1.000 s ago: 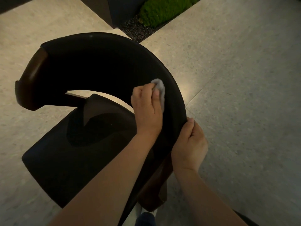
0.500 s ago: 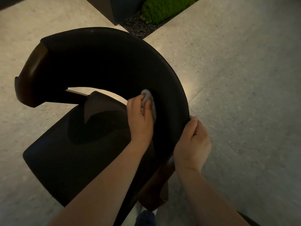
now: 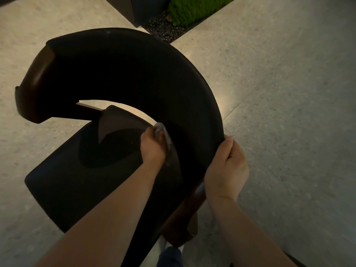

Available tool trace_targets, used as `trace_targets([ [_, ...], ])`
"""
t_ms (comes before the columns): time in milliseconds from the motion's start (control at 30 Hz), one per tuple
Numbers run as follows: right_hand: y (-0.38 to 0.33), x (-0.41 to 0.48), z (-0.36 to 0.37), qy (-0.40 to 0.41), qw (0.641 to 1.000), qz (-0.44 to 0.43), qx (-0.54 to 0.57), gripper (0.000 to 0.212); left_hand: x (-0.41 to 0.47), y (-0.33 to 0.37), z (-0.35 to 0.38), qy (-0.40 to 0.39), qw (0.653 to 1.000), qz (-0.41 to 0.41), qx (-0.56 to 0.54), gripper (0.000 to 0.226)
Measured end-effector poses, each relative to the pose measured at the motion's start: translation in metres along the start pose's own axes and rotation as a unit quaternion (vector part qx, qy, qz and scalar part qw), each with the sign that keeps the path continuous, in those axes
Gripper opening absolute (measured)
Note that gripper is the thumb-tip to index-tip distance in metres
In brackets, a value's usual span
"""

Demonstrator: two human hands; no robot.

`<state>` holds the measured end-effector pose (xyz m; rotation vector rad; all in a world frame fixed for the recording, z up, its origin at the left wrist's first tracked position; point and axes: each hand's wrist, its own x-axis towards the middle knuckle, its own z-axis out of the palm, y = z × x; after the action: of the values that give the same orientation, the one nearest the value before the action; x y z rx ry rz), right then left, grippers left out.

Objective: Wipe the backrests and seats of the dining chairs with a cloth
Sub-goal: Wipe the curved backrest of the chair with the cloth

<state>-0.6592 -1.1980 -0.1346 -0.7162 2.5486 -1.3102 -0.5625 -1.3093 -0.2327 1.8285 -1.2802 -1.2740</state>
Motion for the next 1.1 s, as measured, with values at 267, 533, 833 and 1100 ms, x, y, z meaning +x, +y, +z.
trace_targets([
  [267, 0.0, 0.001, 0.001, 0.005, 1.0, -0.012, 0.003, 0.06, -0.011, -0.001, 0.004, -0.041, 0.99, 0.131, 0.042, 0.032],
  [533, 0.0, 0.0, 0.001, 0.005, 1.0, -0.009, 0.001, 0.059, 0.001, -0.005, 0.0, -0.069, 0.997, -0.039, 0.015, 0.017],
  [833, -0.011, 0.015, -0.01, -0.061, 0.998, -0.001, -0.028, 0.047, -0.021, 0.056, -0.032, -0.021, 0.98, 0.188, 0.066, 0.007],
  [1100, -0.029, 0.047, 0.008, -0.083, 0.994, -0.008, -0.077, 0.05, -0.026, 0.109, -0.025, -0.02, 0.963, 0.266, 0.031, 0.025],
])
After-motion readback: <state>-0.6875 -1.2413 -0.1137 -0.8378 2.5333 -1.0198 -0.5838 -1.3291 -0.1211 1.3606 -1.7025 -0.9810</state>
